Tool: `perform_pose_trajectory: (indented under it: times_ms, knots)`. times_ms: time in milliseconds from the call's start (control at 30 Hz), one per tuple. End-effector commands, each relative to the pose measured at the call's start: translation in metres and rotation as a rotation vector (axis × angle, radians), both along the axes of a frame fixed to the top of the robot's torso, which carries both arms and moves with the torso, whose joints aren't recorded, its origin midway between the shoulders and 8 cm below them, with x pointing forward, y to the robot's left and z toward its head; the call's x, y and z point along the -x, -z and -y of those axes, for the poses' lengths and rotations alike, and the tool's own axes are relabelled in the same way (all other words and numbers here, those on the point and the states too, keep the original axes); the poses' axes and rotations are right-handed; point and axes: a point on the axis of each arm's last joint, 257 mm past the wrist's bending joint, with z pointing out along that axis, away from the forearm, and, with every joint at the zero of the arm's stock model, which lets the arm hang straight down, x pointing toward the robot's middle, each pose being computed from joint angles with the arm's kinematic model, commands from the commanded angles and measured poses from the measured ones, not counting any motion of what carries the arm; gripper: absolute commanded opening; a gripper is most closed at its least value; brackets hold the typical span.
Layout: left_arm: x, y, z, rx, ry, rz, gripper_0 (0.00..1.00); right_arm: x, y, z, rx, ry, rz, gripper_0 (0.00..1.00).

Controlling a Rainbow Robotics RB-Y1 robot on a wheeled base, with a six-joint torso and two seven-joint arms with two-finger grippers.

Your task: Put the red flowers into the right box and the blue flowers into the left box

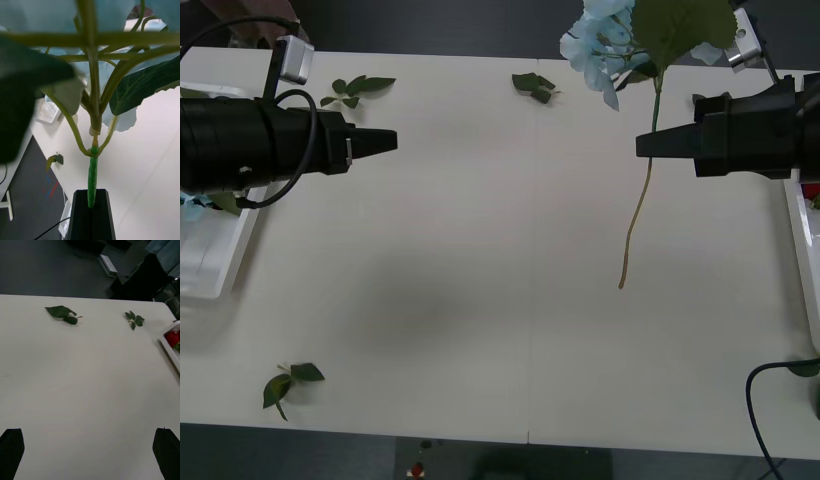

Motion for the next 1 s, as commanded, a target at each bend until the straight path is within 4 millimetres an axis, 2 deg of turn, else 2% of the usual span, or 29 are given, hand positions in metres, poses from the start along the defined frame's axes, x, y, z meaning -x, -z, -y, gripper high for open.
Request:
perform_pose_trajectory:
  times_ms: [33,167,233,333,467,733,900,1000]
  knots:
    - [0.029,-0.038,0.037,0.112,0.073,-0.013,1.00,-0.006,-0.037,-0.007,-0.058,-0.081,0.147,0.00]
    - [0.060,-0.058,0.070,0.179,0.136,-0.064,1.00,-0.013,-0.053,-0.011,-0.091,-0.126,0.229,0.00]
    - [0.075,-0.067,0.094,0.197,0.173,-0.086,1.00,-0.016,-0.060,-0.015,-0.101,-0.152,0.271,0.00]
    - [0.085,-0.074,0.119,0.204,0.205,-0.101,1.00,-0.020,-0.068,-0.021,-0.120,-0.175,0.304,0.00]
    - [0.090,-0.077,0.143,0.193,0.236,-0.090,1.00,-0.024,-0.077,-0.030,-0.148,-0.187,0.327,0.00]
    - [0.089,-0.078,0.205,0.212,0.291,-0.071,1.00,-0.027,-0.094,-0.043,-0.183,-0.188,0.363,0.00]
    - [0.090,-0.071,0.229,0.194,0.296,-0.037,1.00,-0.026,-0.094,-0.044,-0.188,-0.190,0.359,0.00]
    - [0.089,-0.066,0.236,0.181,0.295,-0.032,1.00,-0.026,-0.094,-0.044,-0.188,-0.190,0.359,0.00]
